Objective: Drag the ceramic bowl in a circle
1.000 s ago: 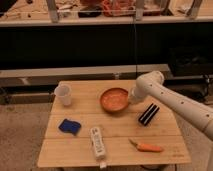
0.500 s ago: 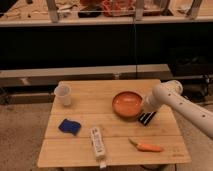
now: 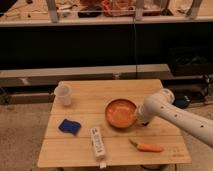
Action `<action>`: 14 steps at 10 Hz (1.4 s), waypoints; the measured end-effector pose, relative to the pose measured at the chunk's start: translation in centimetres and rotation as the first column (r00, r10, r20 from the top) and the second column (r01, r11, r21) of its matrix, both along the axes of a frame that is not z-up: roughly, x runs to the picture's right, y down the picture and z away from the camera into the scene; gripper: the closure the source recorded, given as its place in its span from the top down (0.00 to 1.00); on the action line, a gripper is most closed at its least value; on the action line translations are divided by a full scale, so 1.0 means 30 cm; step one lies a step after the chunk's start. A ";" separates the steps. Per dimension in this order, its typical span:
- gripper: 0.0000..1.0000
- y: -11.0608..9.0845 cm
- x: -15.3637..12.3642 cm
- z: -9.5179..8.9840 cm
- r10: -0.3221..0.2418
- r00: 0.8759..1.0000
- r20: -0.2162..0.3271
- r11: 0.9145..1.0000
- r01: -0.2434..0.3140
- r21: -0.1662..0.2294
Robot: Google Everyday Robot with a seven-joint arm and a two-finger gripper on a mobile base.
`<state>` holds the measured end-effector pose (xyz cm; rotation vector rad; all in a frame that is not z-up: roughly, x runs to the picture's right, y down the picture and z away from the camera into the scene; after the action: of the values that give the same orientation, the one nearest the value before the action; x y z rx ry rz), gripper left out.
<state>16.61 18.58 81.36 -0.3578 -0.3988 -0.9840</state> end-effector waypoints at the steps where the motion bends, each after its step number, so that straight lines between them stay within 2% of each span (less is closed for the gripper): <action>1: 0.04 0.000 -0.074 -0.010 -0.038 0.999 0.016 0.999 0.038 0.009; 4: 0.04 -0.044 -0.197 0.000 -0.108 0.993 0.052 0.994 0.106 0.035; 5: 0.04 -0.097 -0.236 0.029 -0.129 0.990 0.063 0.991 0.126 0.048; 7: 0.04 -0.169 -0.242 0.081 -0.133 0.989 0.067 0.990 0.129 0.059; 9: 0.04 -0.278 -0.197 0.172 -0.113 0.992 0.057 0.991 0.109 0.076; 11: 0.04 -0.332 -0.117 0.223 -0.074 0.996 0.042 0.995 0.071 0.074; 14: 0.04 -0.327 0.075 0.245 0.019 1.000 0.001 0.998 -0.019 0.056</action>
<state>18.87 8.78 88.72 -0.3029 -0.3733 -0.9744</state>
